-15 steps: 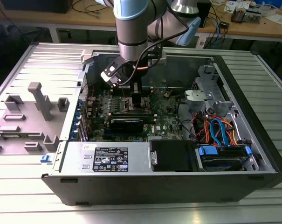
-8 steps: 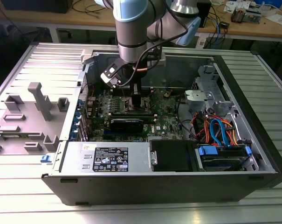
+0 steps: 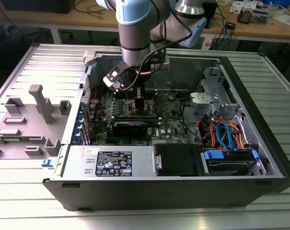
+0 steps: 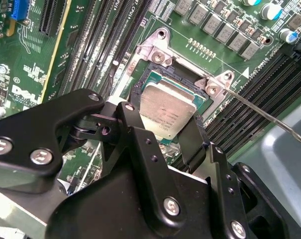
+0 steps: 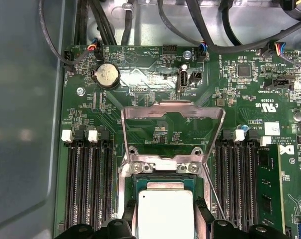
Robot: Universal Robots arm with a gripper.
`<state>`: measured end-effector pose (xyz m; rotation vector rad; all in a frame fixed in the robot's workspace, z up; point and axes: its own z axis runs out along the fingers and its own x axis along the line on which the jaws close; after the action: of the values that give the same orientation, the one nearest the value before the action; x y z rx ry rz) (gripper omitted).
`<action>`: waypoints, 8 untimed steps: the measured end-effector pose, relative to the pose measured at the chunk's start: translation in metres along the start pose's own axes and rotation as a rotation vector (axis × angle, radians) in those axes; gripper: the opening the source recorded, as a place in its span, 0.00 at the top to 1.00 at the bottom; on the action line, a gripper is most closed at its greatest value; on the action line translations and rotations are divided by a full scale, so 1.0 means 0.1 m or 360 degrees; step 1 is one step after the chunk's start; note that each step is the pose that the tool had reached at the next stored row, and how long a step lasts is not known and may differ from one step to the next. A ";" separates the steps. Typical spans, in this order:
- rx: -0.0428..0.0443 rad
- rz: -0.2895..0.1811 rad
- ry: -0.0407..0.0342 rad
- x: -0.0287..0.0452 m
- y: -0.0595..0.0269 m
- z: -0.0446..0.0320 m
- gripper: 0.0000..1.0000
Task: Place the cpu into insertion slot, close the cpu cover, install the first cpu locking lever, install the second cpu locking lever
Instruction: 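Place the cpu into insertion slot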
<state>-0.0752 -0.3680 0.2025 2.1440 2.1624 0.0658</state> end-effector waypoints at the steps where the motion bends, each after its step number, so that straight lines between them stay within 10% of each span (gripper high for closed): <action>1: 0.0000 0.0000 0.0000 0.000 -0.001 0.003 0.45; 8: 0.0001 0.0010 0.0002 0.001 -0.003 0.032 0.45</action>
<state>-0.0752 -0.3680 0.1993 2.1517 2.1564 0.0670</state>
